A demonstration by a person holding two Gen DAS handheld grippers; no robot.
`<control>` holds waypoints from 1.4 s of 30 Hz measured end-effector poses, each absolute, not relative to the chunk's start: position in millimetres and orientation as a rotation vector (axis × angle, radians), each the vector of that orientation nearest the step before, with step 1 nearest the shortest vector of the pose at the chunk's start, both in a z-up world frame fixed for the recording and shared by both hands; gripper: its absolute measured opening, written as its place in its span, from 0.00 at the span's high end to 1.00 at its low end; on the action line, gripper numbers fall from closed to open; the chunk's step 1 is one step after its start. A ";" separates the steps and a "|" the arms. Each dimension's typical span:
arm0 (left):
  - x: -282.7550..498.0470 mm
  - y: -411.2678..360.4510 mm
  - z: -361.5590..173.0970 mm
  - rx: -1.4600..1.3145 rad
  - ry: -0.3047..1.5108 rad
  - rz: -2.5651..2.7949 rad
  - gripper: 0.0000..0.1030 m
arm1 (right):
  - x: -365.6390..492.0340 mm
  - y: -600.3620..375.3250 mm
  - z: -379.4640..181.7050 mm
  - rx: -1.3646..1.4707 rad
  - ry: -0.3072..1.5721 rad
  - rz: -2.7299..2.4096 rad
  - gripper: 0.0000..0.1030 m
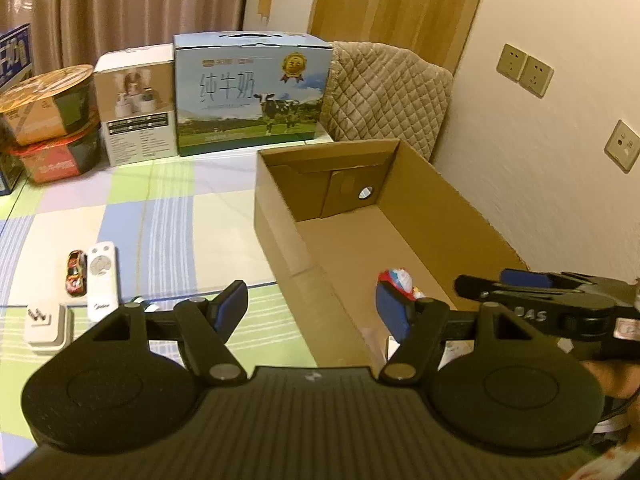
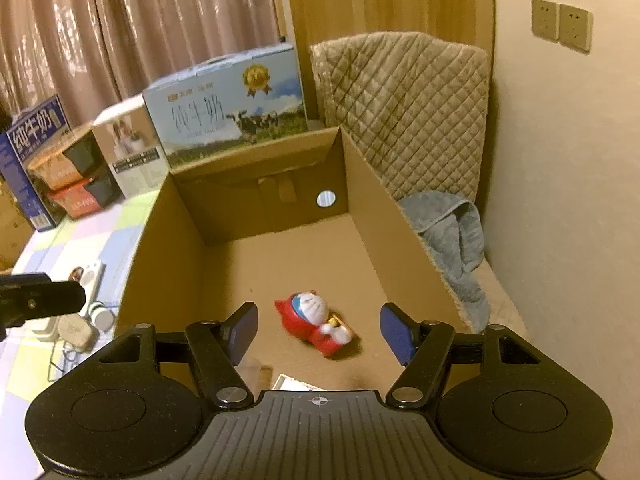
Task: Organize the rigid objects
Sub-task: 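Open the left tool to drop the cup in the box while the right tool releases the figurine, then move both open tools back over the remaining table objects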
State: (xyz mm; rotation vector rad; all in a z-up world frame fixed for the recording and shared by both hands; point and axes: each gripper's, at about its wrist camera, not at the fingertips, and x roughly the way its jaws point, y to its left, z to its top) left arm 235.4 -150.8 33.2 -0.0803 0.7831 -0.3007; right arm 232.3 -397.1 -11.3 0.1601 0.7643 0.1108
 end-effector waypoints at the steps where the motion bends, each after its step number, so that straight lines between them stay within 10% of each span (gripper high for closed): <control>1: 232.9 -148.2 34.4 -0.084 0.781 -0.297 0.35 | 227.9 -397.4 -8.7 0.164 0.760 0.110 0.37; 42: 45.4 60.6 48.9 -0.137 0.742 0.108 0.01 | 57.6 -234.5 37.7 0.160 0.698 0.371 0.18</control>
